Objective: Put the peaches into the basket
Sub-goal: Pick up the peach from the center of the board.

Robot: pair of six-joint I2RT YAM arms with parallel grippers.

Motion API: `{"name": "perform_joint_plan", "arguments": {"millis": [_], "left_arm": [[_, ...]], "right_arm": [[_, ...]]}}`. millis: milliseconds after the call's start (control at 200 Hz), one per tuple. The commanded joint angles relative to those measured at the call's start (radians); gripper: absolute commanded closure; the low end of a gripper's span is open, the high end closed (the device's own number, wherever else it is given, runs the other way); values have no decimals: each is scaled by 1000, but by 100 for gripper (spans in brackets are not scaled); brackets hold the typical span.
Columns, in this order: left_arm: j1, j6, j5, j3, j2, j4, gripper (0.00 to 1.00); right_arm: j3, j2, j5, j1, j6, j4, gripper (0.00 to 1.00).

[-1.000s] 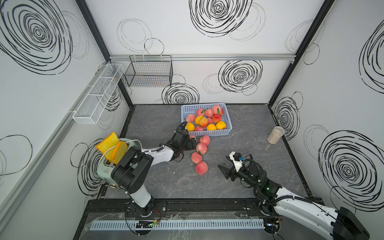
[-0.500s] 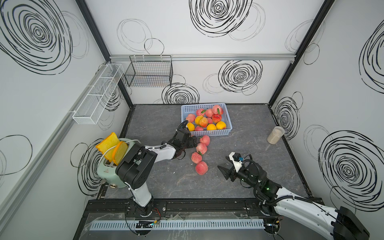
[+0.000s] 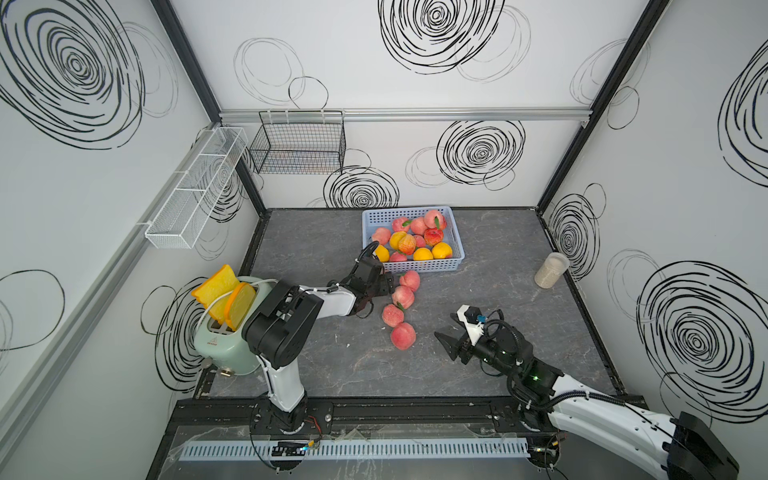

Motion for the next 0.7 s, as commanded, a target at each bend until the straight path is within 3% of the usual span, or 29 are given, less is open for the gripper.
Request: {"name": "perform_joint_plan", "arguments": {"millis": [0,695], "left_arm": [[-5,-20,-22,-3,9,65,24],[-47,-16,-16,-102,-214,-6,25]], "right_arm": [[33,2,10,11,-21,25,23],[33,-4,21,37,-36,32,23]]}}
